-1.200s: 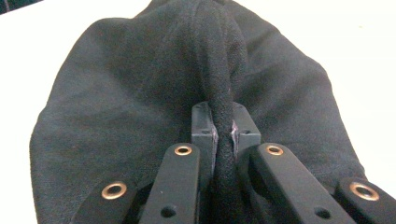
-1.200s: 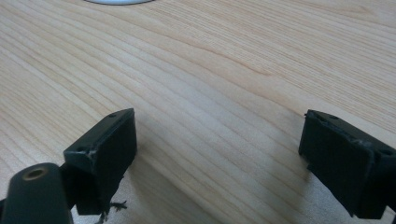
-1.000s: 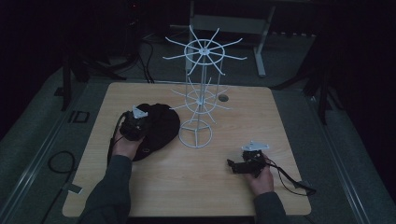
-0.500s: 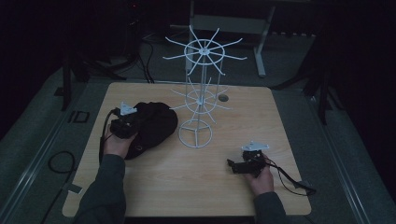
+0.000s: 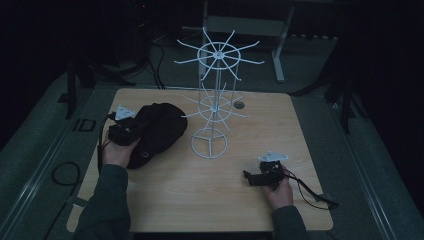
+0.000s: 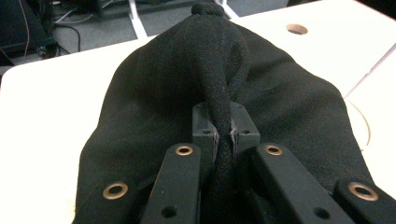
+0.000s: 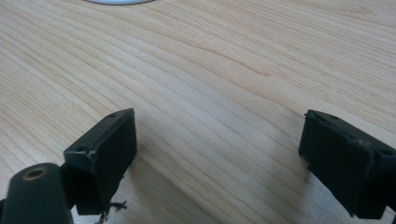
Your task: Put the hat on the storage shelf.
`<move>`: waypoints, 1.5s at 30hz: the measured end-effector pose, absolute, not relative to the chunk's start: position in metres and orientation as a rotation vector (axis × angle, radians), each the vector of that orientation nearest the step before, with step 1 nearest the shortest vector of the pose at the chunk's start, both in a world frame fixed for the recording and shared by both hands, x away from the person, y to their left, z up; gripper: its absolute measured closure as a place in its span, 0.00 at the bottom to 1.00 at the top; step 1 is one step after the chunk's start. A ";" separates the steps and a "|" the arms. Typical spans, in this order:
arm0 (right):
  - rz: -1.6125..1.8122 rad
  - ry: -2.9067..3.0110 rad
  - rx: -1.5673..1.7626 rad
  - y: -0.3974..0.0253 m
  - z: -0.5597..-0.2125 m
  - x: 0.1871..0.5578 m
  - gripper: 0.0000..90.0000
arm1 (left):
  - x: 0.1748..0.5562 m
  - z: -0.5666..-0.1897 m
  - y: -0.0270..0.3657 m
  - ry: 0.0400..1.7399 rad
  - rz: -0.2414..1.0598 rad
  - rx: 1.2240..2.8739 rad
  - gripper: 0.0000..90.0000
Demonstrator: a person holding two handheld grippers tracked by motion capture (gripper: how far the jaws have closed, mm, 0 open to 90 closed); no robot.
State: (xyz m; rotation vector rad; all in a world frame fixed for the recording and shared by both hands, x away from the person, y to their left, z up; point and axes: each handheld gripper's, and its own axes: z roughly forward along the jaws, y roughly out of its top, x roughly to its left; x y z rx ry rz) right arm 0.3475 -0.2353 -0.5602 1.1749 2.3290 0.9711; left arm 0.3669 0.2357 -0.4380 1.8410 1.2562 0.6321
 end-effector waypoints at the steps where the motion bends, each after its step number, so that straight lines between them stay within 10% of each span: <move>1: 0.972 2.328 1.177 -0.235 -0.560 0.347 0.12 | 0.366 -0.436 0.237 1.256 0.631 1.832 0.95; 45: 0.976 2.326 1.180 -0.235 -0.560 0.347 0.12 | 0.345 -0.365 0.271 1.148 0.645 1.681 0.94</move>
